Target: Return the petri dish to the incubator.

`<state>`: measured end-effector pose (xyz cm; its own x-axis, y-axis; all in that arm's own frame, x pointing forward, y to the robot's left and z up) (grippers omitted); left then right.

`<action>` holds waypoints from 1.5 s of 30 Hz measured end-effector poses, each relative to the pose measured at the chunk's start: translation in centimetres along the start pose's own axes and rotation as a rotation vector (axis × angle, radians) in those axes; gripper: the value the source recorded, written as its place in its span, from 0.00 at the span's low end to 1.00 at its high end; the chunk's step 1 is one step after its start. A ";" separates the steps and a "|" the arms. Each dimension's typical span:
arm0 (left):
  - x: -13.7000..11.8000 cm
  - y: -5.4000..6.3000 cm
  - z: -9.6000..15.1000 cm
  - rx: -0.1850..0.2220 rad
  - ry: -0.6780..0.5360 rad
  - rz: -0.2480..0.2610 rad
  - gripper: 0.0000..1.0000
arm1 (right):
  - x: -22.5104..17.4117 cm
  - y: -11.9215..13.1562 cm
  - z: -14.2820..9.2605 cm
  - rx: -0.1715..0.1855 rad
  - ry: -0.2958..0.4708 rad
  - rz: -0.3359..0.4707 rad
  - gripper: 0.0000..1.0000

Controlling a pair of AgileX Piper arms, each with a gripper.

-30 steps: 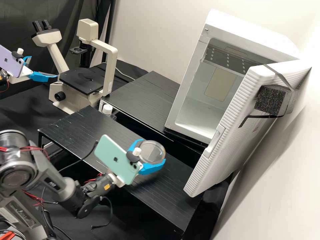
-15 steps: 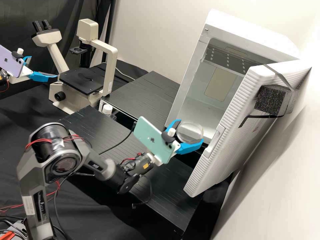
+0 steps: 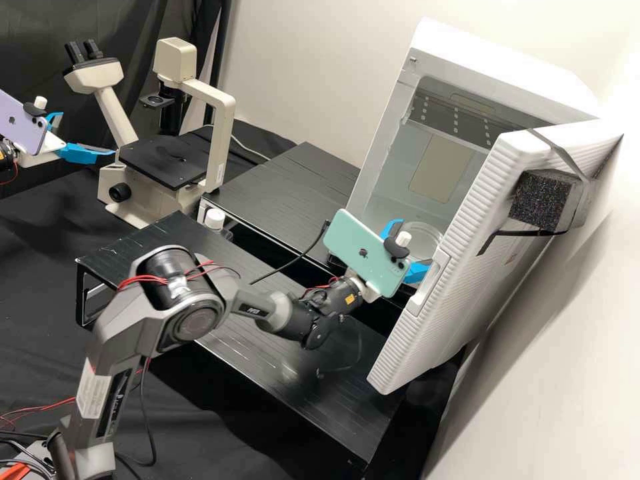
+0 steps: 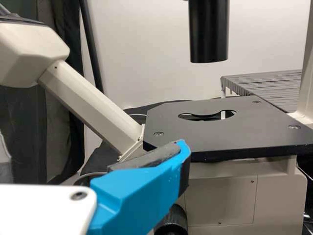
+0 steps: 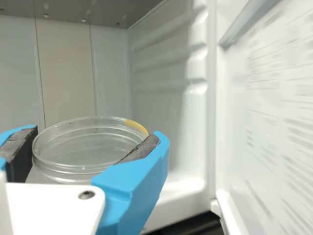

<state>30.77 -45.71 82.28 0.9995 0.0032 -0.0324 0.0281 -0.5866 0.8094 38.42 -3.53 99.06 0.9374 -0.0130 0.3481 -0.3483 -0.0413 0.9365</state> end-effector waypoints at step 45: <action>0.0 0.0 0.0 0.000 0.000 0.000 1.00 | 10.8 -6.9 2.2 -0.038 -0.079 -0.152 1.00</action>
<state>30.77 -45.71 82.28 0.9995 0.0032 -0.0324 0.0281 -0.5866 0.8094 50.91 -5.61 96.24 0.9760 -0.0883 0.1992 -0.2010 -0.0113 0.9795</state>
